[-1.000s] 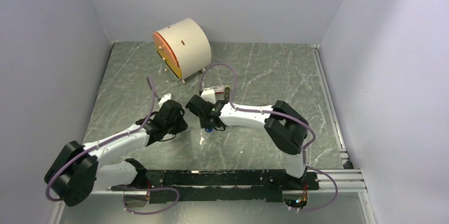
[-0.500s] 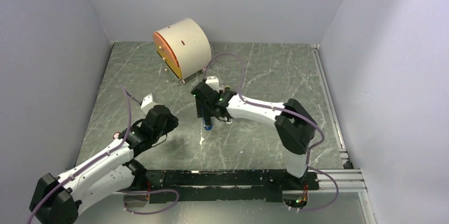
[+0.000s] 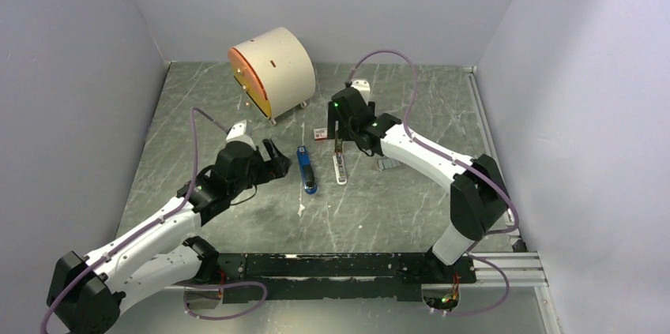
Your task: Load the staples into the stapler
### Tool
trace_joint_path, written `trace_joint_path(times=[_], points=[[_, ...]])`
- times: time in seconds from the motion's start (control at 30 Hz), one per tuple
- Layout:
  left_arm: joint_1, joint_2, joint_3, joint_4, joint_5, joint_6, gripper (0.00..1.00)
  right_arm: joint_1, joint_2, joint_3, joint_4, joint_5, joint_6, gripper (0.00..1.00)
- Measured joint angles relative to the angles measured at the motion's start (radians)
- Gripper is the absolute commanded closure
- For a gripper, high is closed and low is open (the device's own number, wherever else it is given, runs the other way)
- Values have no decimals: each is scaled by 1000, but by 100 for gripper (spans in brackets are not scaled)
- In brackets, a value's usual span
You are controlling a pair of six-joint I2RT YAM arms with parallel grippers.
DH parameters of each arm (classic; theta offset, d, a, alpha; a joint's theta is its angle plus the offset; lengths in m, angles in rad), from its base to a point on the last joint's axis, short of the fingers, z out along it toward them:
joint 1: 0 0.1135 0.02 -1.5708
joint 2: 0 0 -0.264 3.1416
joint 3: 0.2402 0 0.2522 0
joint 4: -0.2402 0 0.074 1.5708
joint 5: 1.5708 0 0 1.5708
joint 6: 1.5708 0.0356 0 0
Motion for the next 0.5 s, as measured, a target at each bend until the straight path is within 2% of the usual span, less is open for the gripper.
trace_joint_path(times=[0.17,0.3,0.5], points=[[0,23,30,108,88,71,15,-42,104,41,-2,-36,-67,26],[0,58,32,158,131,94,18,-45,193,98,-8,-54,-103,35],[0,95,32,216,187,94,21,-69,215,108,-8,-58,-122,49]])
